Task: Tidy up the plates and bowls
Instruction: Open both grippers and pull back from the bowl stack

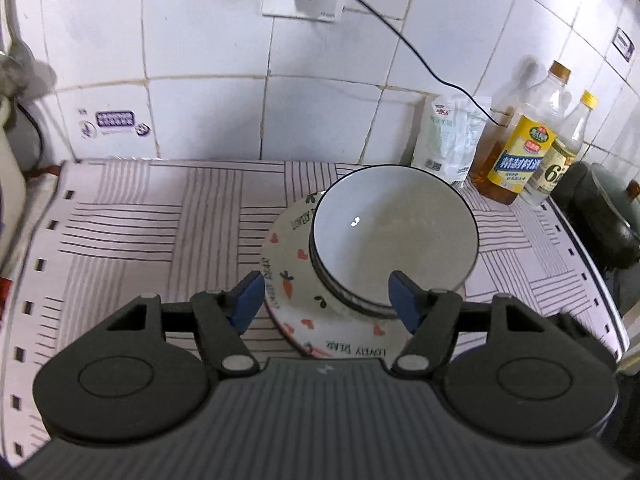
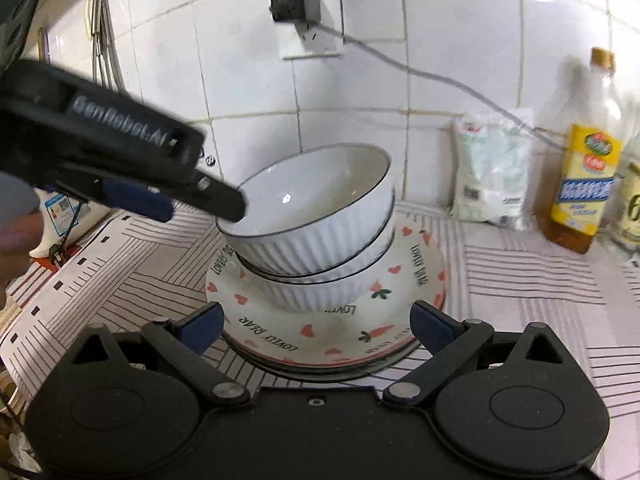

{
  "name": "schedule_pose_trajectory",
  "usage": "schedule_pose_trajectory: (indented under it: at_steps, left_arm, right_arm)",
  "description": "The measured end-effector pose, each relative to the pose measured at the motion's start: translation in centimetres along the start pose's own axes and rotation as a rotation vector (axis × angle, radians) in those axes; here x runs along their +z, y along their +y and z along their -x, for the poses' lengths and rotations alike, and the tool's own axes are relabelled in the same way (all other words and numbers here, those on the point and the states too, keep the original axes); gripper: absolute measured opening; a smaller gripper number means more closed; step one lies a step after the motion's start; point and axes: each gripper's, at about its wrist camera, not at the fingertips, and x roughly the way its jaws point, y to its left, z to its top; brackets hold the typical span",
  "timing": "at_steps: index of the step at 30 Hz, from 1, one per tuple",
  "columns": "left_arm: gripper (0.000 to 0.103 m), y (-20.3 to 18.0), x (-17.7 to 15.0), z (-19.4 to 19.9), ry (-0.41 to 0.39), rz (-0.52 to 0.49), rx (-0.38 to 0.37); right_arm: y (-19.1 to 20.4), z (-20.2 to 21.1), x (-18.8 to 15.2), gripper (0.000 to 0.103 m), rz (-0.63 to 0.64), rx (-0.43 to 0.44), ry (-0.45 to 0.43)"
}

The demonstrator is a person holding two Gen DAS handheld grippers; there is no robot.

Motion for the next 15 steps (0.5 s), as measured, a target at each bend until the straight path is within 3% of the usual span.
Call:
schedule_pose_trajectory:
  at_steps: [10, 15]
  left_arm:
    - [0.079, -0.5, -0.7, 8.0, -0.076, -0.031, 0.083]
    - [0.090, -0.6, -1.1, 13.3, -0.147, -0.054, 0.100]
  right_arm:
    - [-0.4, 5.4, 1.6, 0.101, -0.046, -0.073, 0.053]
    - [0.7, 8.2, 2.7, 0.101, -0.027, -0.081, 0.062]
